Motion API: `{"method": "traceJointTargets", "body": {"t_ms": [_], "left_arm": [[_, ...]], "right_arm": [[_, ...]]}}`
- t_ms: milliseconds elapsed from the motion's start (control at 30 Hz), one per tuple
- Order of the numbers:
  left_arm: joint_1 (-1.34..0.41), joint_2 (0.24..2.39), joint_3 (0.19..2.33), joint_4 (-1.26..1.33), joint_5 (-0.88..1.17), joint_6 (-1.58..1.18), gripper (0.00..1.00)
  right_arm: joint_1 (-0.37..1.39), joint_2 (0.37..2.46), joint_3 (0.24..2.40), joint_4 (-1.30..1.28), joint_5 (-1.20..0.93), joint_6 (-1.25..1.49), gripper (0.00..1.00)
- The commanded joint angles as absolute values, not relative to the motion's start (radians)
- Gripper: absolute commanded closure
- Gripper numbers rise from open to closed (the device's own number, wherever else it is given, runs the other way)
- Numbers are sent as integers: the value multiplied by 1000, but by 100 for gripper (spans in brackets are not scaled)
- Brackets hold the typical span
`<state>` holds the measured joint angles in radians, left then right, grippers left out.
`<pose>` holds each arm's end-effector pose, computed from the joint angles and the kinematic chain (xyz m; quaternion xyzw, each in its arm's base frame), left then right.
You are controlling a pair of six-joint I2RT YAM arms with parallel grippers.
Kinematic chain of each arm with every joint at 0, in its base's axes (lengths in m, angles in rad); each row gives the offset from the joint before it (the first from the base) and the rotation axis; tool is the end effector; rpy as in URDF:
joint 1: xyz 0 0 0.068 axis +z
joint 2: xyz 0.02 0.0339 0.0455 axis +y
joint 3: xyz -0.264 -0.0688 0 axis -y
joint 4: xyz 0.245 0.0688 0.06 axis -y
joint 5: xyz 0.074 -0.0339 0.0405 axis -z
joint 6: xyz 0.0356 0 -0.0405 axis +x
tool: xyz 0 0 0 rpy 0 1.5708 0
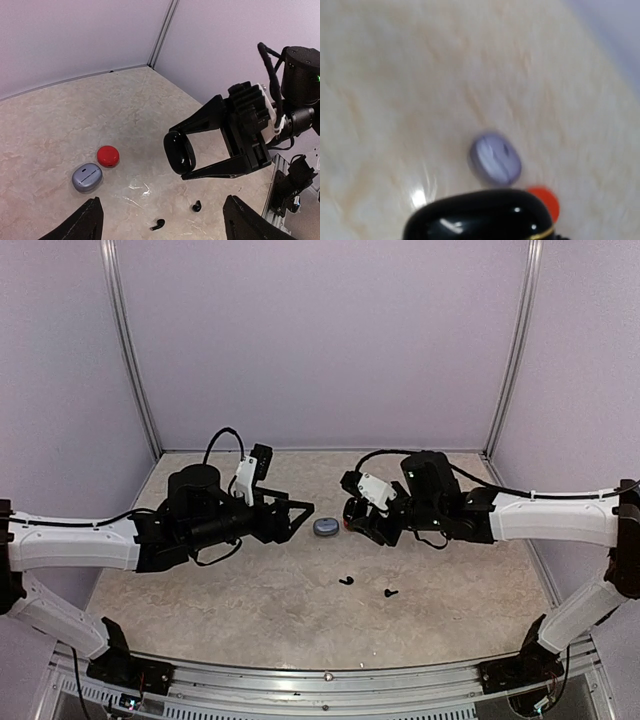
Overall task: Insert the wireless bluetooth earbuds into the charging case
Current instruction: Pick up the charging case from the center of the board, then pass from the right arm to the left
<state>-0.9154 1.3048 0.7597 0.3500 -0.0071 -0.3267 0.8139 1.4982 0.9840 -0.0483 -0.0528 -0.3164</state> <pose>0.1823 -0.2367 0.2712 0.2220 0.7400 -0.3672 0.5179 0.2296 0.2458 0.2501 -0.4795 0.7324 0.1413 0.4623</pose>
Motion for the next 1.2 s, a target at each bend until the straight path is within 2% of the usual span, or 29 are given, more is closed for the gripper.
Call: {"method": "traceJointTargets", "body": {"t_ms": [0, 167, 467, 633, 900, 1000, 1067, 1167], "left_arm": [[-910, 1357, 833, 367, 102, -376, 20], [-911, 1422, 874, 384, 155, -407, 27], [-922, 1502, 913, 384, 152, -440, 34], [-925, 1540, 933, 366, 178, -442, 43], [-923, 1532, 921, 376, 219, -413, 73], [-923, 1520, 922, 365, 225, -383, 82], [-919, 1505, 920, 347, 227, -355, 84], [-909, 1473, 918, 301, 246, -288, 86]], "right_arm": [[893, 1439, 919, 151, 32, -334, 60], [971, 1410, 890, 216, 107, -336, 60], [1053, 1403, 879, 280, 226, -370, 60], [1076, 1406, 864, 317, 260, -388, 61], [1080, 1373, 824, 365, 241, -391, 59], [1081, 1347, 803, 371, 215, -390, 49], [1079, 1314, 788, 358, 192, -379, 38], [1076, 1261, 770, 307, 143, -364, 31]]}}
